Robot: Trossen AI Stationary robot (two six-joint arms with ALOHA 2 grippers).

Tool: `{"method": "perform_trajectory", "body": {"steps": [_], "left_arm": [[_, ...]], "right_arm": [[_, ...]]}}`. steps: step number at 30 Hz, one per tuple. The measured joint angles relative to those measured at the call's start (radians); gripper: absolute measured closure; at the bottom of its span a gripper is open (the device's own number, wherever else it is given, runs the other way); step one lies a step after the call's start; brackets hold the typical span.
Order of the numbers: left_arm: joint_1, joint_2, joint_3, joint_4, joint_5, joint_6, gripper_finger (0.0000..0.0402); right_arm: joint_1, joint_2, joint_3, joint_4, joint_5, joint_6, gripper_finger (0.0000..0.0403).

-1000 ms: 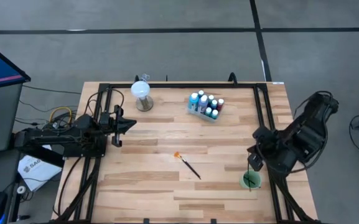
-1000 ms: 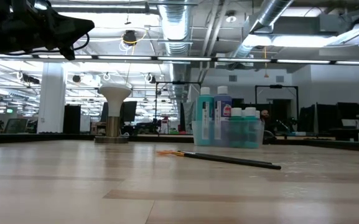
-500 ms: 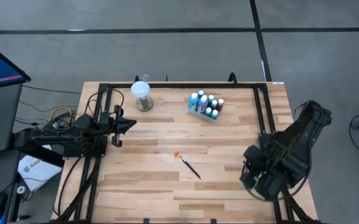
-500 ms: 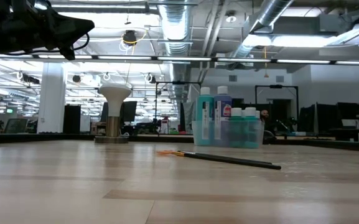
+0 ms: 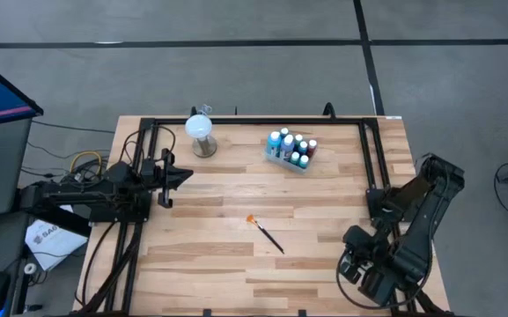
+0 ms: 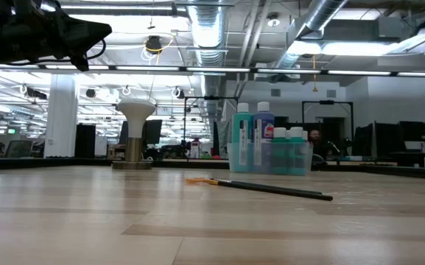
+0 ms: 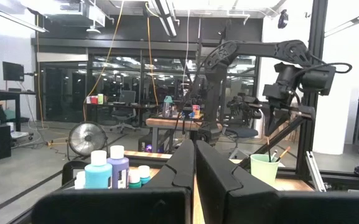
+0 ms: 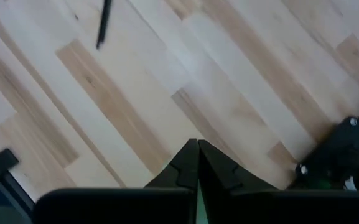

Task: Pick & Place Paint Supplies
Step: Put the black paint brush into the green cup, then put the highlighter brush into the green cup

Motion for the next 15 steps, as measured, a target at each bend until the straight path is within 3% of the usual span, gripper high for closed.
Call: {"method": "perform_trajectory", "body": {"steps": [9,15], "left_arm": [[0.0,0.0,0.0,0.0,0.0,0.0,0.04],[0.0,0.0,0.0,0.0,0.0,0.0,0.04]], "right_arm": [[-0.003,0.004,0.0,0.001,-0.048,-0.009,0.032],[-0.115,-0.092,0.0,0.048,0.028,-0.096,0.0267]]}}
